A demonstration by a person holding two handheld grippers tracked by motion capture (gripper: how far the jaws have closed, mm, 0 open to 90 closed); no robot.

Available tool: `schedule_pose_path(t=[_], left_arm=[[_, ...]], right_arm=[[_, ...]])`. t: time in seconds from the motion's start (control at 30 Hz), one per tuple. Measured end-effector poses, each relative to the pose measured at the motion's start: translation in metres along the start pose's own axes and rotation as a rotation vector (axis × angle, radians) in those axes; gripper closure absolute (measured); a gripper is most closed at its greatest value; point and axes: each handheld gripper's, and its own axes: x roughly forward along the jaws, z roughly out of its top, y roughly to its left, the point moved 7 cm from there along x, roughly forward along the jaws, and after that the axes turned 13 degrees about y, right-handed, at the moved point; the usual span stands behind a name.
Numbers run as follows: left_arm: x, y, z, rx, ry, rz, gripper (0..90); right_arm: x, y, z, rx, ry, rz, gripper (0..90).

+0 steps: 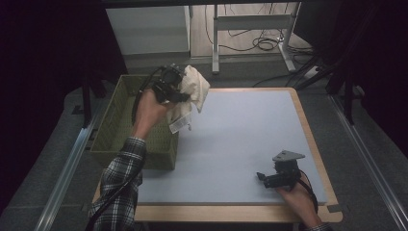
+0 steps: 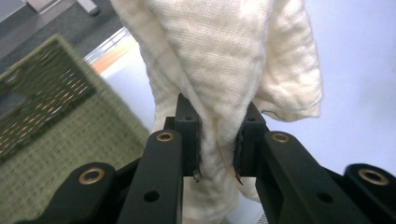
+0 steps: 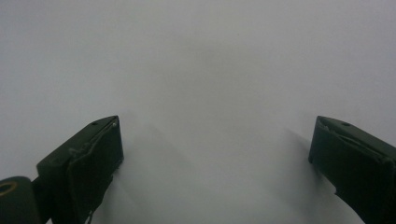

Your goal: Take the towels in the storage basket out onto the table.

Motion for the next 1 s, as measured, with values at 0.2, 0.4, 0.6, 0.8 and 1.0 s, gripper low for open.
schedule_pose_path(t=[0.2,0.4,0.6,0.8,1.0], left_arm=[[0.014,-0.02,0.016,0.04,0.013,-0.026,76.1],[0.032,-0.039,0.026,0.081,0.038,-0.039,75.9],[0.05,-0.055,0.031,0.106,0.054,-0.067,75.8],[0.076,-0.072,0.031,0.122,0.072,-0.095,75.7],[0.103,-0.09,0.027,0.142,0.093,-0.128,75.7]], right_arm=[[0.0,0.0,0.0,0.0,0.0,0.0,3.0],[0.0,0.0,0.0,0.001,0.001,0.001,3.0],[0.0,0.0,0.0,0.001,0.001,0.001,3.0],[0.0,0.0,0.0,-0.001,0.001,0.0,3.0],[0.0,0.0,0.0,-0.002,0.0,-0.001,3.0]])
